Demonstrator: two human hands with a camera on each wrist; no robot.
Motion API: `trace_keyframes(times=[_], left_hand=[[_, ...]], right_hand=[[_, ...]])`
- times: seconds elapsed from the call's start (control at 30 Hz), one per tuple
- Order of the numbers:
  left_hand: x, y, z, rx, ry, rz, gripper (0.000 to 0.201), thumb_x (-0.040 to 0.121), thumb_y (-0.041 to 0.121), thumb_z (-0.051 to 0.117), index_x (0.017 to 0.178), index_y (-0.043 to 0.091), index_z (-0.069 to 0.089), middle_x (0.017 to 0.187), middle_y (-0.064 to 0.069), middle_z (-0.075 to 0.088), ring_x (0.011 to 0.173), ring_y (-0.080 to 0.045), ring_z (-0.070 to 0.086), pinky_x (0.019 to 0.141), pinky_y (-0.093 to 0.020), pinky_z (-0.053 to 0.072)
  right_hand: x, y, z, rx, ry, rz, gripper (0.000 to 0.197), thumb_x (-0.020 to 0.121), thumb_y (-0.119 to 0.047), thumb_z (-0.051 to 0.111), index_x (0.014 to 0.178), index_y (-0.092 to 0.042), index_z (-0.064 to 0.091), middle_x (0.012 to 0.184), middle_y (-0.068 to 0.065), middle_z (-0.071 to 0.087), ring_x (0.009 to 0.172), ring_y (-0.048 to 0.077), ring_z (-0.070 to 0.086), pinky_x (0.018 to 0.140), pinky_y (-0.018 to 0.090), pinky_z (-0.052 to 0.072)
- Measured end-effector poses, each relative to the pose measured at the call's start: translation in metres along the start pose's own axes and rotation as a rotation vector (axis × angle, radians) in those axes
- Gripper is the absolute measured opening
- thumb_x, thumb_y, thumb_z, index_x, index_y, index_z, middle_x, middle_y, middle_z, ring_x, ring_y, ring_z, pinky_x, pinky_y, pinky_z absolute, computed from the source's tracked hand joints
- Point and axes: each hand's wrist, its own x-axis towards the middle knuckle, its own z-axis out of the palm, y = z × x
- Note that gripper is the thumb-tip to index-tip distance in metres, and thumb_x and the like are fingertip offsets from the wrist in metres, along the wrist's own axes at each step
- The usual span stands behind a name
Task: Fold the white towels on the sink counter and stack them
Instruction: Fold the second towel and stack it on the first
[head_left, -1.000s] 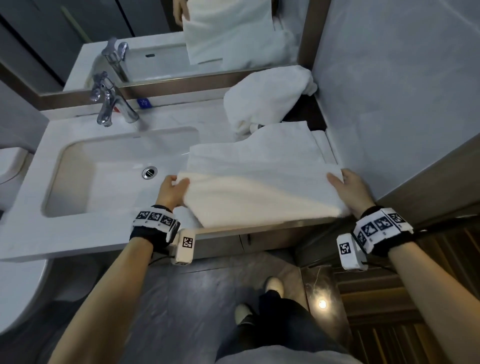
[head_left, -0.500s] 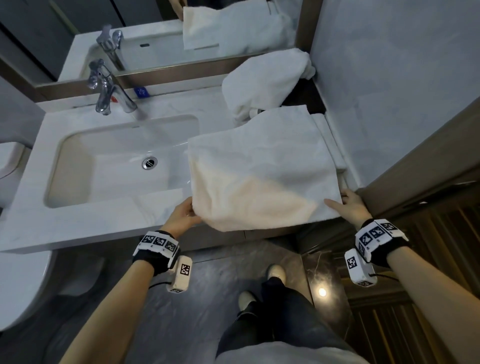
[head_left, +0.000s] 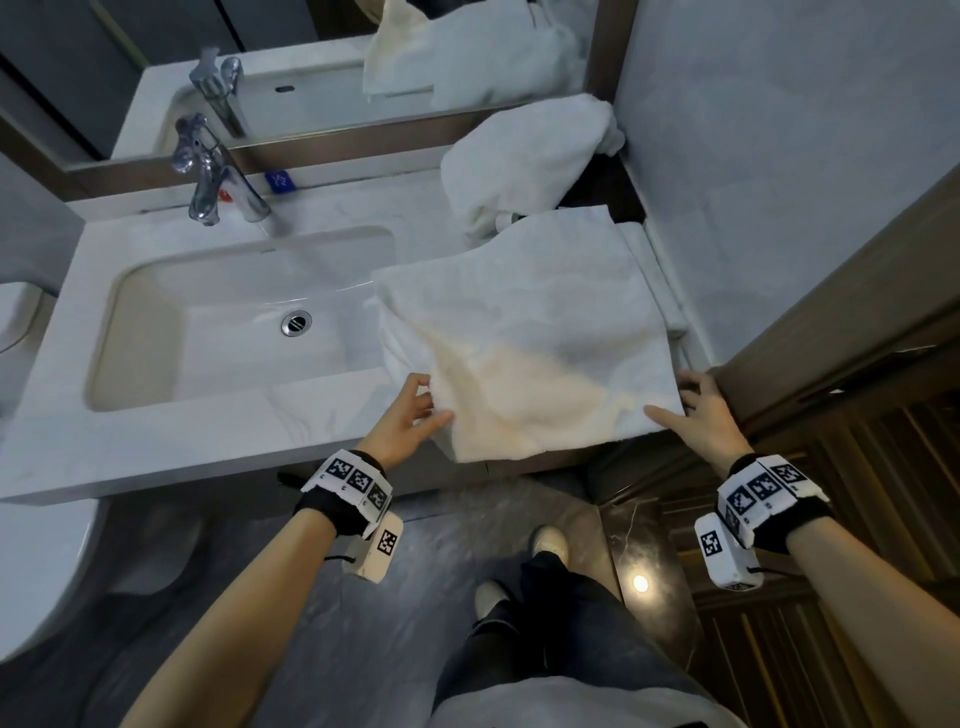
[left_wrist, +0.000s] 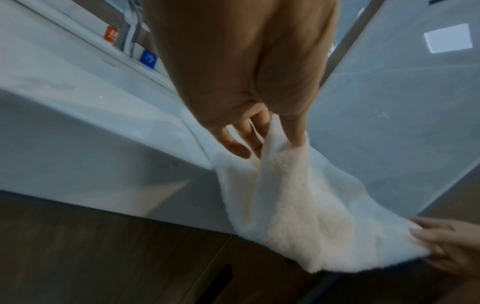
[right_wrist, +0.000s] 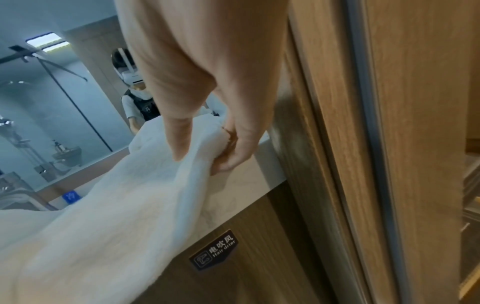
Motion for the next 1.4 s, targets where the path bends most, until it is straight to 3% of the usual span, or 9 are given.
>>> trace_keyframes(times=[0.27, 0.37, 0.53, 0.7, 0.8, 1.0, 1.13, 1.27, 1.4], left_hand=[[0.006, 0.006, 0.012, 0.417, -0.255, 0.109, 0.066, 0.083, -0.001, 0.061, 0.138, 0.015, 0.030, 0.119, 0.001, 0.053, 0.109, -0.015, 0.052, 0.086, -0.007, 0.037], [0.009, 0.013, 0.013, 0.579, -0.226, 0.066, 0.064, 0.087, 0.012, 0.064, 0.141, 0.016, 0.030, 0.110, -0.013, 0.062, 0.091, -0.025, 0.057, 0.080, -0.023, 0.042], [0.000, 0.018, -0.001, 0.953, -0.021, -0.097, 0.062, 0.082, 0.054, 0.061, 0.132, 0.020, 0.045, 0.119, -0.008, 0.063, 0.108, -0.029, 0.058, 0.089, -0.037, 0.047], [-0.028, -0.018, -0.017, 0.548, 0.100, -0.335, 0.037, 0.083, 0.049, 0.062, 0.087, 0.013, 0.068, 0.089, -0.006, 0.070, 0.088, -0.025, 0.064, 0.078, -0.032, 0.048], [-0.045, -0.046, -0.019, 0.261, 0.135, -0.409, 0.024, 0.089, 0.027, 0.062, 0.102, 0.007, 0.068, 0.102, -0.007, 0.068, 0.097, -0.021, 0.061, 0.087, -0.031, 0.047], [-0.054, -0.057, 0.002, -0.378, 0.352, -0.472, 0.010, 0.088, 0.004, 0.059, 0.086, 0.008, 0.051, 0.094, -0.010, 0.057, 0.083, -0.016, 0.059, 0.053, -0.016, 0.054], [-0.060, -0.050, -0.004, -0.384, 0.455, -0.281, 0.033, 0.089, -0.002, 0.055, 0.109, 0.018, 0.039, 0.093, -0.010, 0.057, 0.086, -0.020, 0.058, 0.060, -0.024, 0.057], [-0.072, -0.042, -0.019, -0.313, 0.322, -0.153, 0.043, 0.090, -0.008, 0.037, 0.091, 0.021, 0.068, 0.100, -0.003, 0.064, 0.096, -0.020, 0.059, 0.067, -0.017, 0.055], [-0.076, -0.036, -0.033, -0.105, 0.162, 0.007, 0.057, 0.078, -0.026, 0.041, 0.109, 0.016, 0.063, 0.120, -0.004, 0.061, 0.114, -0.012, 0.056, 0.087, -0.014, 0.049]], right_hand=[[-0.003, -0.002, 0.000, -0.070, -0.036, 0.034, 0.063, 0.082, -0.006, 0.069, 0.137, 0.000, 0.038, 0.134, 0.022, 0.052, 0.123, 0.032, 0.051, 0.104, 0.043, 0.042], [-0.002, -0.004, 0.001, -0.051, -0.030, 0.017, 0.059, 0.083, -0.005, 0.067, 0.135, 0.001, 0.041, 0.132, 0.023, 0.054, 0.120, 0.033, 0.053, 0.104, 0.043, 0.043], [0.000, -0.004, -0.007, 0.047, -0.010, 0.022, 0.053, 0.085, -0.004, 0.065, 0.133, 0.001, 0.043, 0.130, 0.023, 0.055, 0.115, 0.031, 0.056, 0.102, 0.045, 0.045], [0.001, 0.002, -0.016, 0.134, 0.007, 0.049, 0.050, 0.087, 0.000, 0.060, 0.133, -0.001, 0.042, 0.127, 0.028, 0.054, 0.104, 0.026, 0.057, 0.092, 0.037, 0.047], [0.000, 0.003, -0.017, 0.152, 0.010, 0.032, 0.052, 0.088, 0.004, 0.056, 0.134, -0.014, 0.039, 0.121, 0.027, 0.056, 0.102, 0.026, 0.059, 0.089, 0.035, 0.048], [-0.007, -0.008, -0.009, -0.071, -0.047, -0.075, 0.040, 0.086, 0.014, 0.040, 0.105, -0.019, 0.051, 0.124, 0.015, 0.051, 0.114, 0.029, 0.051, 0.088, 0.037, 0.048], [-0.012, -0.013, -0.013, -0.249, -0.066, -0.109, 0.053, 0.079, 0.021, 0.044, 0.114, -0.016, 0.057, 0.127, 0.015, 0.053, 0.113, 0.022, 0.048, 0.089, 0.029, 0.041], [-0.017, -0.023, -0.018, -0.302, -0.001, -0.213, 0.034, 0.083, 0.009, 0.058, 0.113, -0.008, 0.060, 0.124, 0.018, 0.057, 0.121, 0.031, 0.050, 0.097, 0.032, 0.038], [-0.022, -0.036, -0.022, -0.313, 0.076, -0.329, 0.025, 0.090, -0.001, 0.055, 0.114, -0.003, 0.062, 0.121, 0.020, 0.056, 0.114, 0.029, 0.052, 0.092, 0.025, 0.034]])
